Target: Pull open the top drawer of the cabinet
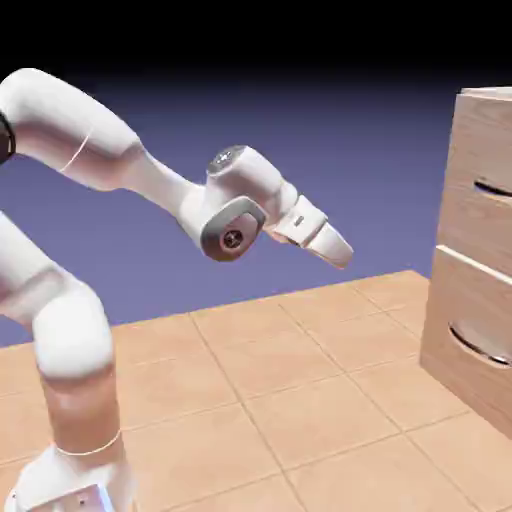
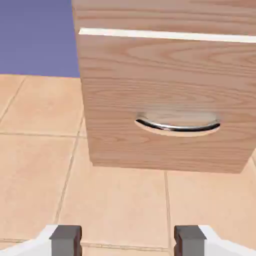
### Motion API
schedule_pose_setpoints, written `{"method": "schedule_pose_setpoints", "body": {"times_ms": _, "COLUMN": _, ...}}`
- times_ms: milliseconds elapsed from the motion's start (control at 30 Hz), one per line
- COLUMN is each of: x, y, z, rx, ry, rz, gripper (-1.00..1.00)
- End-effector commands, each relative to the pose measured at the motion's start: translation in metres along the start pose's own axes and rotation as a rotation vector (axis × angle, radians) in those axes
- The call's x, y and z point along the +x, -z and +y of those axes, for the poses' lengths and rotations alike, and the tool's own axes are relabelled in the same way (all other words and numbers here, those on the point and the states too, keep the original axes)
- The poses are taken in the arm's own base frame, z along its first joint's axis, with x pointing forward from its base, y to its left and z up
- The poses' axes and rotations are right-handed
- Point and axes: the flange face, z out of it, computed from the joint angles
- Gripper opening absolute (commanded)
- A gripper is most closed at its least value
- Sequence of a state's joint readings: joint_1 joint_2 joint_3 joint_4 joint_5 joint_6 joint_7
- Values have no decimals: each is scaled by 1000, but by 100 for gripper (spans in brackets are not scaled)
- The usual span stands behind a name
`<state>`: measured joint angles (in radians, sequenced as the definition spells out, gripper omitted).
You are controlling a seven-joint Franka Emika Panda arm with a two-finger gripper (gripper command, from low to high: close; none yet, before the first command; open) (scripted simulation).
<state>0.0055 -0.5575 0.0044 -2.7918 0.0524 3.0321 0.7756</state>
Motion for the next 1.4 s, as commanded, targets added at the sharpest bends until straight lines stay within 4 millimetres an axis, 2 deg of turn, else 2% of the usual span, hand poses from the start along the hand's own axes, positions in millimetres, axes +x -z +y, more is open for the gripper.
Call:
{"method": "schedule_pose_setpoints", "body": {"times_ms": 0, "x": 6, "y": -1, "z": -1, "rx": 2, "ry": -72, "rz": -1, "gripper": 0}}
{"method": "schedule_pose_setpoints", "body": {"times_ms": 300, "x": 53, "y": -11, "z": -4, "rx": 37, "ry": -720, "rz": -27, "gripper": 0}}
{"method": "schedule_pose_setpoints", "body": {"times_ms": 600, "x": 88, "y": -25, "z": -5, "rx": 91, "ry": -1363, "rz": -96, "gripper": 0}}
{"method": "schedule_pose_setpoints", "body": {"times_ms": 1000, "x": 118, "y": -49, "z": -9, "rx": 172, "ry": -2207, "rz": -286, "gripper": 0}}
{"method": "schedule_pose_setpoints", "body": {"times_ms": 1367, "x": 137, "y": -76, "z": -22, "rx": 226, "ry": -2948, "rz": -611, "gripper": 0}}
